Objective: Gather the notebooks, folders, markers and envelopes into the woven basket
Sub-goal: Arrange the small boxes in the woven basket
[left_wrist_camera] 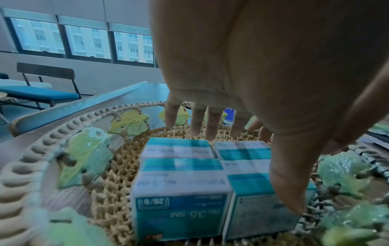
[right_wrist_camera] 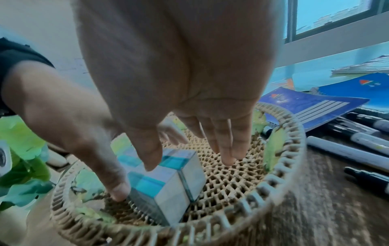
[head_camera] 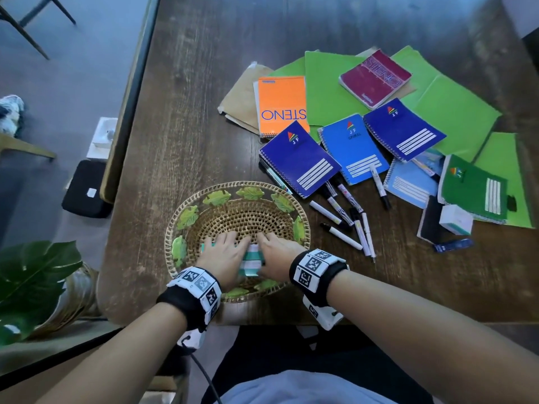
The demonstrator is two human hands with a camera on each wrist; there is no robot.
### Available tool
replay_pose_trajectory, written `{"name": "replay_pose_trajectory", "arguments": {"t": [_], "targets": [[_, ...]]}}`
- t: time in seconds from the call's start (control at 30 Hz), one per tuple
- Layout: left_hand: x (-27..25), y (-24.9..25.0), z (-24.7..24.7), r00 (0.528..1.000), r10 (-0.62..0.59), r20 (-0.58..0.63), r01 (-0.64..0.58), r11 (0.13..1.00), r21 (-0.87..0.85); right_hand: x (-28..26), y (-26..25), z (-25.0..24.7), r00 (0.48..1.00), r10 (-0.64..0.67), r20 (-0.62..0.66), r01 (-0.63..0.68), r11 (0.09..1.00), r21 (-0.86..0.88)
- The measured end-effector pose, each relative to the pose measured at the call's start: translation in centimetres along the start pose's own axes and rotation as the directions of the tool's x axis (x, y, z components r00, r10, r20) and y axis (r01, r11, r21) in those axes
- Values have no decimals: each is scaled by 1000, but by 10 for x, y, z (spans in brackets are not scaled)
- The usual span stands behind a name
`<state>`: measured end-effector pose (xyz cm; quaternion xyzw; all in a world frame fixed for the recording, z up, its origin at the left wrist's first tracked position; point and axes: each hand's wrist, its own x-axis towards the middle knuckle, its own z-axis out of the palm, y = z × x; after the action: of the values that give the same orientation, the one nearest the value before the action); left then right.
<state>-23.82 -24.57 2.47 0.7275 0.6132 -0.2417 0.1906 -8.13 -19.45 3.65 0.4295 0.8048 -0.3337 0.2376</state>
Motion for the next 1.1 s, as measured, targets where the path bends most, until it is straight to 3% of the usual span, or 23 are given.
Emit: {"name": "replay_pose_trajectory", "arguments": {"t": [0.2, 0.33, 0.4, 0.47, 0.57, 0.67, 0.8, 0.9, 0.97, 1.1], "targets": [[7, 4, -8, 993, 0, 118, 0, 1000, -1, -24, 36, -17, 999, 5, -50, -2, 998, 58], [10, 18, -13, 994, 23, 110, -27, 999, 37, -50, 68, -27, 977, 10, -215, 26, 986, 166], [11, 37, -29, 997, 59, 47, -61, 997, 37, -63, 88, -33, 960, 86, -266, -28, 976, 215], [14, 62, -52, 984, 131, -118, -127, 991, 42, -73, 110, -40, 939, 198, -283, -125, 959, 255], [29, 112, -92, 897, 285, -336, -305, 952, -8, -89, 157, -51, 880, 360, -311, -284, 922, 263], [60, 174, -125, 824, 443, -354, -497, 864, -77, -111, 222, -59, 804, 486, -342, -427, 873, 237], [115, 267, -144, 763, 582, -282, -620, 782, -63, -147, 316, -60, 716, 646, -266, -602, 764, 234], [154, 337, -153, 764, 608, -215, -637, 765, -99, -167, 372, -54, 678, 711, -185, -654, 699, 289], [178, 380, -158, 770, 604, -204, -630, 770, -98, -175, 399, -50, 684, 720, -117, -670, 683, 289], [222, 436, -156, 788, 597, -149, -604, 797, 0, -174, 426, -38, 743, 668, -38, -627, 715, 310]]}}
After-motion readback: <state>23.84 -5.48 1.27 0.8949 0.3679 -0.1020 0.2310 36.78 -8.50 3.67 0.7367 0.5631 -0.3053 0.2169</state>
